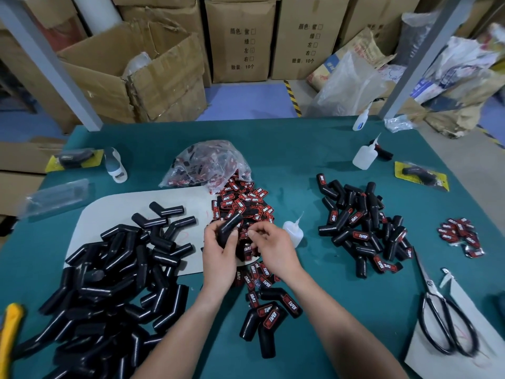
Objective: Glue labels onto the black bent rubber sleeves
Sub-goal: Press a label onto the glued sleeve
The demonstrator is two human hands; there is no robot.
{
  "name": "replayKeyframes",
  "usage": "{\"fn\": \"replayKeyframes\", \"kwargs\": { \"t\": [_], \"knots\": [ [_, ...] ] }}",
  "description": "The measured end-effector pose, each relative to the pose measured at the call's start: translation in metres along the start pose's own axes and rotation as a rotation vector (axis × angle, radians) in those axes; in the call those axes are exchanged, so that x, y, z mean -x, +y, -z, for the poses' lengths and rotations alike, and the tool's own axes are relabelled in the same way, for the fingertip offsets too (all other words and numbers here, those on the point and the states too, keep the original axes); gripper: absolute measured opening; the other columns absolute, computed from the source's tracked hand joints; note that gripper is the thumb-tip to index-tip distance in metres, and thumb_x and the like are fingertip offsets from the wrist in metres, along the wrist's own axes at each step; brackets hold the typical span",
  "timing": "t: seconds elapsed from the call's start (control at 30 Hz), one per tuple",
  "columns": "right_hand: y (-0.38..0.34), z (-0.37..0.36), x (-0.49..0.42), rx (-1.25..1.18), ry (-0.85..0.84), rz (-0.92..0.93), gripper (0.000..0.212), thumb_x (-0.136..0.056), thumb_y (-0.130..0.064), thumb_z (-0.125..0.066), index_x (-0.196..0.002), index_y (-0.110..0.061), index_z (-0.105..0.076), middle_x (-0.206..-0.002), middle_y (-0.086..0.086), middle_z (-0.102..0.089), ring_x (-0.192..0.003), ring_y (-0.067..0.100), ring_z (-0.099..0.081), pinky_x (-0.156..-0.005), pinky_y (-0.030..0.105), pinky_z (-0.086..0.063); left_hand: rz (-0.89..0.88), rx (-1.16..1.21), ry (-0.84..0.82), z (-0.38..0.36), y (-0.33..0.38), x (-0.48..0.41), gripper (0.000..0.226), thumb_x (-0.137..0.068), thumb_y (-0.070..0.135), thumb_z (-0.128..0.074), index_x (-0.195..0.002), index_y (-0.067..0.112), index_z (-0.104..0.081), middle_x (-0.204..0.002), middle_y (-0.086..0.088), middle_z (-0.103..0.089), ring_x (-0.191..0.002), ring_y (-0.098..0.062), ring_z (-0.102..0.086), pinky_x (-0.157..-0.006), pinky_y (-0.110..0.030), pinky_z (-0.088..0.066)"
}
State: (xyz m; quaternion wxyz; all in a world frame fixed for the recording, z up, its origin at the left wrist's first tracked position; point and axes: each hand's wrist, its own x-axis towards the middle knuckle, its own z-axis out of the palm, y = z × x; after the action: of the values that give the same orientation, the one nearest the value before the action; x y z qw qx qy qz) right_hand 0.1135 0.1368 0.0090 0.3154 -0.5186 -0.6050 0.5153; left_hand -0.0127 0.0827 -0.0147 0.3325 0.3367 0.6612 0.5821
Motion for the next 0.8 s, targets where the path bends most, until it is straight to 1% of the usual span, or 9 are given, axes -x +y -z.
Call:
{"fn": "replayKeyframes", "kwargs": {
  "t": [0.07,0.17,0.3,0.37,0.43,0.5,0.6,0.67,0.8],
  "knots": [
    [0.005,-0.001,0.0,-0.088,-0.03,-0.014,0.007,-0.097,-0.011,-0.063,-0.095,-0.014,-0.068,-0.06,-0.007,-0.063,-0.056,0.004,-0.057,-0.058,0.02,-0.047,0.011,0.009,-0.038,0.0,-0.006,0.003,0.031,-0.1,0.021,-0.065,-0.113,0.046,-0.053,-0.104,0.003,-0.07,-0.096,-0.016,-0.069,-0.089,-0.038,-0.056],
    [0.01,0.0,-0.003,-0.21,-0.088,0.004,0.006,-0.097,-0.006,-0.061,-0.096,-0.008,-0.067,-0.061,-0.001,-0.063,-0.055,0.01,-0.057,-0.056,0.021,-0.048,0.021,0.084,-0.02,-0.003,-0.006,0.007,0.031,-0.097,0.022,-0.067,-0.109,0.05,-0.058,-0.107,0.008,-0.072,-0.099,-0.012,-0.069,-0.088,-0.031,-0.056],
    [0.023,-0.008,0.002,-0.194,-0.098,0.076,0.02,-0.095,-0.007,-0.065,-0.092,-0.025,-0.071,-0.07,-0.001,-0.069,-0.065,0.012,-0.062,-0.064,0.023,-0.051,0.118,0.223,0.048,-0.001,-0.006,0.006,0.025,-0.086,0.019,-0.073,-0.097,0.04,-0.066,-0.093,0.003,-0.075,-0.082,-0.016,-0.069,-0.074,-0.034,-0.057],
    [0.028,-0.008,0.004,-0.025,-0.018,0.276,0.02,-0.093,-0.007,-0.067,-0.092,-0.026,-0.073,-0.083,-0.004,-0.072,-0.078,0.008,-0.065,-0.076,0.02,-0.052,0.16,0.292,0.048,0.001,-0.005,0.003,0.022,-0.082,0.015,-0.073,-0.093,0.033,-0.066,-0.087,-0.001,-0.074,-0.074,-0.019,-0.068,-0.066,-0.034,-0.056],
    [0.031,-0.003,0.003,0.243,0.061,0.629,0.009,-0.094,-0.008,-0.066,-0.096,-0.012,-0.073,-0.098,-0.001,-0.069,-0.094,0.012,-0.064,-0.087,0.02,-0.049,0.177,0.347,0.041,0.001,-0.006,0.001,0.022,-0.082,0.009,-0.073,-0.096,0.023,-0.064,-0.084,-0.007,-0.072,-0.071,-0.024,-0.067,-0.062,-0.034,-0.056],
    [0.031,0.001,0.0,0.406,0.09,0.859,0.011,-0.098,-0.013,-0.06,-0.101,-0.008,-0.07,-0.105,0.003,-0.064,-0.094,0.022,-0.061,-0.084,0.025,-0.049,0.195,0.385,0.051,0.001,-0.007,0.0,0.022,-0.085,0.002,-0.071,-0.099,0.016,-0.061,-0.082,-0.007,-0.071,-0.068,-0.023,-0.066,-0.058,-0.031,-0.055],
    [0.031,0.0,0.005,0.417,0.123,1.029,0.01,-0.096,-0.006,-0.063,-0.106,-0.01,-0.062,-0.107,0.003,-0.059,-0.089,0.027,-0.06,-0.08,0.028,-0.049,0.223,0.454,0.07,0.003,-0.006,-0.002,0.022,-0.092,-0.006,-0.066,-0.102,0.012,-0.057,-0.075,-0.006,-0.069,-0.061,-0.019,-0.064,-0.051,-0.027,-0.053],
    [0.032,-0.005,0.009,0.334,0.17,1.036,0.012,-0.095,-0.004,-0.064,-0.106,-0.007,-0.06,-0.106,0.006,-0.06,-0.091,0.024,-0.06,-0.083,0.027,-0.05,0.212,0.418,0.054,0.003,-0.006,-0.001,0.024,-0.097,-0.002,-0.064,-0.108,0.017,-0.055,-0.072,-0.005,-0.069,-0.059,-0.019,-0.064,-0.051,-0.029,-0.055],
    [0.029,-0.006,0.008,0.167,0.322,0.86,0.015,-0.097,-0.008,-0.061,-0.111,-0.003,-0.061,-0.097,0.018,-0.066,-0.096,0.02,-0.061,-0.091,0.025,-0.05,0.098,0.273,-0.029,-0.001,-0.005,0.012,0.036,-0.101,0.006,-0.062,-0.112,0.04,-0.053,-0.085,-0.002,-0.072,-0.064,-0.017,-0.067,-0.058,-0.033,-0.059]
  ]
}}
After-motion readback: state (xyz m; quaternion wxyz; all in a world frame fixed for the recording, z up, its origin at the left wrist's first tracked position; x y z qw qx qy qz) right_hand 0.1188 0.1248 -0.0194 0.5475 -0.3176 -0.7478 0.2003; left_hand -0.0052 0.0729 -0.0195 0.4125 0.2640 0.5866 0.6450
